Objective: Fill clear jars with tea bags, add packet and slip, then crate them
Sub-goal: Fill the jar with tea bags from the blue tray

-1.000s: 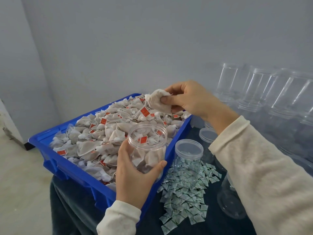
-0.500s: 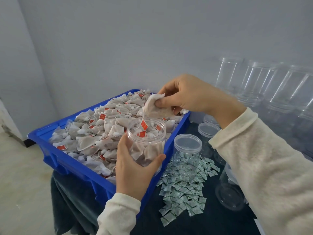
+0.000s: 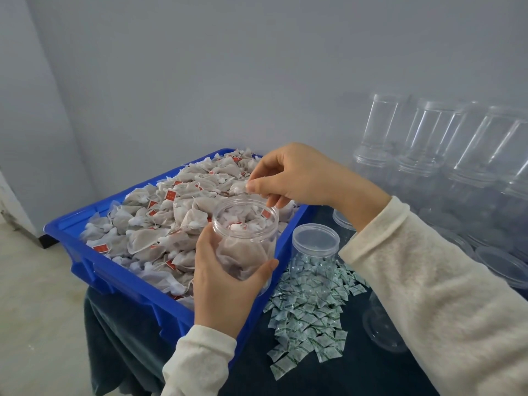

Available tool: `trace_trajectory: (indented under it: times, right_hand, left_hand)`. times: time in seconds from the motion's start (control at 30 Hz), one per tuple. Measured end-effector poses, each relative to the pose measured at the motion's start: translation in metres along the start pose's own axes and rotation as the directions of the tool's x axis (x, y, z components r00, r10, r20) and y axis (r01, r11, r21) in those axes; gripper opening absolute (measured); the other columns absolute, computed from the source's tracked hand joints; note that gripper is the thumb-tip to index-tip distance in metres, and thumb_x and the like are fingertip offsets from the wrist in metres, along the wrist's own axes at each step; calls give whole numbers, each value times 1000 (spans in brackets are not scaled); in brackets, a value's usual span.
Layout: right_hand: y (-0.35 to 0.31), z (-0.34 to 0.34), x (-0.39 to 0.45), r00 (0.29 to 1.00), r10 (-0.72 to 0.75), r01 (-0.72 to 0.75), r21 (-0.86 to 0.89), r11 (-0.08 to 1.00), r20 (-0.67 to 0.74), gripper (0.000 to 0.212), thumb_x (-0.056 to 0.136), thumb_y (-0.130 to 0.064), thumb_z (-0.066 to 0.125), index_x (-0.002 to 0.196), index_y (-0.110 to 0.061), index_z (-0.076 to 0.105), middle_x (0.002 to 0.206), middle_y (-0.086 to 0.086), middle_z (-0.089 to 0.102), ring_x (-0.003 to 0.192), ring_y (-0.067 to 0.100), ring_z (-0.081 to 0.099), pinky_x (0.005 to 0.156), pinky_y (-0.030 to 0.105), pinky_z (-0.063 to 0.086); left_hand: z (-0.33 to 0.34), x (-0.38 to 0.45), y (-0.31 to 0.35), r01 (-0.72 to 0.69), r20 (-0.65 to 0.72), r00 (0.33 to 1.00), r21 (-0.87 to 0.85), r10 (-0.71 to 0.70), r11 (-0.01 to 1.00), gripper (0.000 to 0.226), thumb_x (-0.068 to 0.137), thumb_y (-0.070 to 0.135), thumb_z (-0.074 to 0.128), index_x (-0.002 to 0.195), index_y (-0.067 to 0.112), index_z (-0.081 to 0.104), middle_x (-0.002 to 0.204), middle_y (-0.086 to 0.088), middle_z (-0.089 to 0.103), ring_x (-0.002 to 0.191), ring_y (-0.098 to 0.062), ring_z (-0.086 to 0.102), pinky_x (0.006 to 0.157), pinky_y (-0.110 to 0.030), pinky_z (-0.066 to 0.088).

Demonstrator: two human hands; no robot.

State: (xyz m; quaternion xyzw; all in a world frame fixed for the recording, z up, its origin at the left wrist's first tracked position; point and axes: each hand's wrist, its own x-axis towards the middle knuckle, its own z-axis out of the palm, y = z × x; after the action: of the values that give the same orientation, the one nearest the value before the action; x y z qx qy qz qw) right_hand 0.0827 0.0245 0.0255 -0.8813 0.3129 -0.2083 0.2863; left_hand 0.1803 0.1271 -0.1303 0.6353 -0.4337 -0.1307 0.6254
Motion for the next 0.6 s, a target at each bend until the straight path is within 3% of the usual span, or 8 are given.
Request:
trace_trajectory:
  times: [0.13,0.3,0.43,0.53,0.6]
  right_hand:
    - [2,-3,1,1000,-8,8,2,1000,-1,8,87,-28,71,82,-23,68,63,-11,67,56,3,66,55,15,53]
    - [11,-2,9,999,29,-28,13,1000,-34,8,88,-26,70,84,-19,69,67,-9,67,55,2,65,53,14,52]
    - [28,6,21,996,78,-79,-27,996,-34,8,89,-26,69,84,-20,67,73,-5,69,53,-1,64,53,13,51]
    - [45,11,30,990,139,-139,-24,990,-28,6,90,-25,68,89,-18,67,80,-1,70,61,5,66,58,17,54]
    - [58,15,35,985,170,-171,-16,985,-16,9,91,-22,66,97,-15,68,86,0,70,67,6,66,59,16,54]
  left_hand:
    - [0,0,1,9,5,1000,11,-9,1000,117,45,64,75,144,23,28,137,5,45,125,-15,46,104,-44,44]
    - [0,-2,1,-1,0,1000,12,1,1000,113,48,60,77,144,24,27,132,9,44,119,-7,42,100,-30,40]
    - [-1,-1,1,-2,0,1000,-12,2,1000,115,46,59,77,144,24,27,132,13,41,120,-3,39,100,-27,37]
    - [-1,-1,1,-2,6,1000,-31,2,1000,117,45,58,77,145,23,27,137,9,42,123,-4,40,102,-27,37]
    - [0,-2,0,-1,5,1000,-39,2,999,118,45,58,77,146,23,26,134,12,41,119,2,37,97,-18,34]
